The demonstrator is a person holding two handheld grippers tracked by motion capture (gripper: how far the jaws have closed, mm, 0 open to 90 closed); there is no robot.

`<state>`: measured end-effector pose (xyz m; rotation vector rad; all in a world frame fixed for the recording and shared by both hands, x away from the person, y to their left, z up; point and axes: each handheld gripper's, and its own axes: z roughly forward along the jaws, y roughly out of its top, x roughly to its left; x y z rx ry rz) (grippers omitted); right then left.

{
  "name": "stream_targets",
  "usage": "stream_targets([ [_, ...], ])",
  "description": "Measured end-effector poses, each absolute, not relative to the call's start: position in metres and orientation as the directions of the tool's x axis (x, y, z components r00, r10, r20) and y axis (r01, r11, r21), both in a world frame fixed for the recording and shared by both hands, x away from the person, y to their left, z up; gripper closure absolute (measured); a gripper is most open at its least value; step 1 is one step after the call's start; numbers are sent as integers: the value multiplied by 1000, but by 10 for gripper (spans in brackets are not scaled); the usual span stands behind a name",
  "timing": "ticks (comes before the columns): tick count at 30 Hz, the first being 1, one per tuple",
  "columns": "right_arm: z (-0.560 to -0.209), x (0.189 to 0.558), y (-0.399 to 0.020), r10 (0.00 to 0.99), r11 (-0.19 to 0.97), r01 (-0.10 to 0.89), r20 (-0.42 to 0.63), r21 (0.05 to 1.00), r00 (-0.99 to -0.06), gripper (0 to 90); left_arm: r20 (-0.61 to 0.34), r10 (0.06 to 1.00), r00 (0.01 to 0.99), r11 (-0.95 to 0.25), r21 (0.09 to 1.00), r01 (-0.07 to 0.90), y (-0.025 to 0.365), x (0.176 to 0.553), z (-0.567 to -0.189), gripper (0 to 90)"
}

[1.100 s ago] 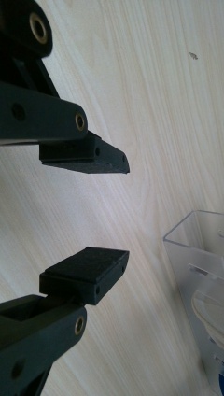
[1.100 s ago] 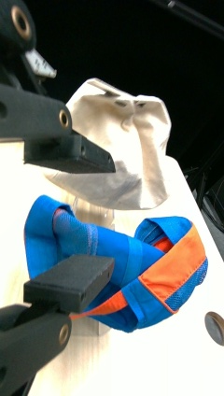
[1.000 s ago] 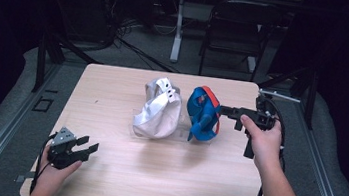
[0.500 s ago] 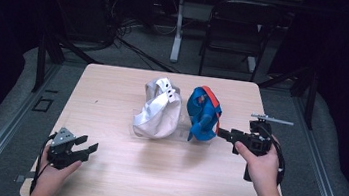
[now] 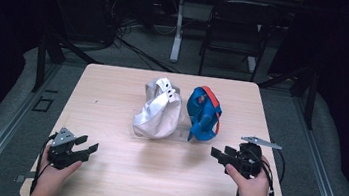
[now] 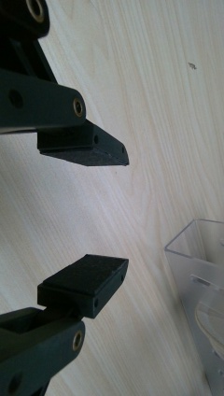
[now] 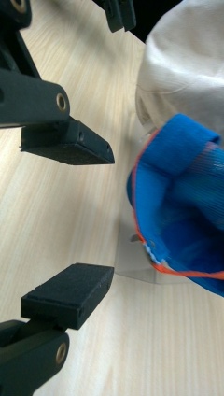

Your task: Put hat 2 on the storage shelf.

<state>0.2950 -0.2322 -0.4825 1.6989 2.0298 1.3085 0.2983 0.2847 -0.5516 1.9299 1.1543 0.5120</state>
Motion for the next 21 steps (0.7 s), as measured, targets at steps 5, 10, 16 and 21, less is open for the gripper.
stream_targets([
  [5, -502, 285, -224, 865, -40, 702, 377, 711, -333, 392, -60, 863, 502, -254, 807, 533, 284, 298, -552, 440],
  [10, -524, 274, -220, 872, -22, 659, 337, 752, -356, 413, -58, 864, 500, -255, 806, 534, 284, 298, -552, 440],
  [16, -539, 269, -215, 889, 79, 623, 228, 778, -397, 455, -55, 862, 504, -256, 810, 527, 281, 299, -553, 440],
  [21, -544, 271, -211, 871, 87, 642, 254, 761, -420, 484, -57, 856, 515, -270, 799, 537, 280, 300, -554, 440],
])
